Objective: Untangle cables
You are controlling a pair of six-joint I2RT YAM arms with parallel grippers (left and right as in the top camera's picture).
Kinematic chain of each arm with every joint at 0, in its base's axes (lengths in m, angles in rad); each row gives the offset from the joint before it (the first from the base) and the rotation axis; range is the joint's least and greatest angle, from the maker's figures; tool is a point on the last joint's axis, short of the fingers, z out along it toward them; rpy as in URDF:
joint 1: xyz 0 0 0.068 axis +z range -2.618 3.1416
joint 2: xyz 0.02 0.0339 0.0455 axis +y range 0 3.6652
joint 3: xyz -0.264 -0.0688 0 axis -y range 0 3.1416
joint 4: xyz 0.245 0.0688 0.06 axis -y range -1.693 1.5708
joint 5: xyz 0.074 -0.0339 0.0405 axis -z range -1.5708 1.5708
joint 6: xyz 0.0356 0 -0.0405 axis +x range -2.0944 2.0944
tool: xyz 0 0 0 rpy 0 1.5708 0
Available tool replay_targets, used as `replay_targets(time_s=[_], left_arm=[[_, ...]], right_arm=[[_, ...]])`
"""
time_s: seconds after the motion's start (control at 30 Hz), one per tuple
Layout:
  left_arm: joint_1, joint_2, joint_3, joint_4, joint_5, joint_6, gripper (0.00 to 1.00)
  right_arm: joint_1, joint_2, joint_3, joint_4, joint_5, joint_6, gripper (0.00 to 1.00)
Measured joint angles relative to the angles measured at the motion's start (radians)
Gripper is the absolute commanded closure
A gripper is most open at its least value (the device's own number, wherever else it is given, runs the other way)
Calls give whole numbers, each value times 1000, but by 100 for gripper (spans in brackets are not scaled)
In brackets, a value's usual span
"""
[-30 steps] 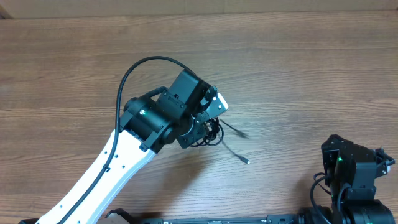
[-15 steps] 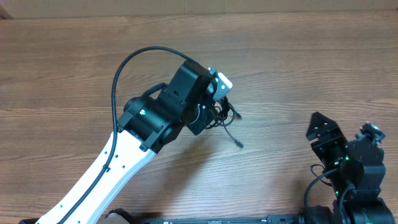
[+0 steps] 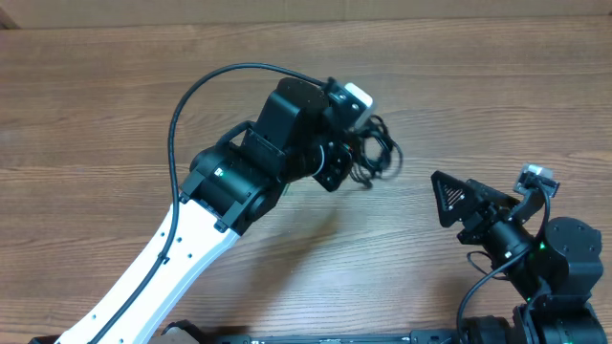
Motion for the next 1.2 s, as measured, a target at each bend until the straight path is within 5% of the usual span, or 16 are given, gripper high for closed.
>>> replay_targets(time_s=[0.23, 0.53, 1.2], left_arm=[[0, 0, 0, -115, 299, 477, 96], [0, 0, 0, -120, 378, 967, 96], [0, 0, 0, -42, 481, 1263, 96]], right_arm=[[0, 0, 0, 8, -28, -8, 9], [0, 0, 0, 22, -29, 99, 8], [0, 0, 0, 27, -30, 258, 8]])
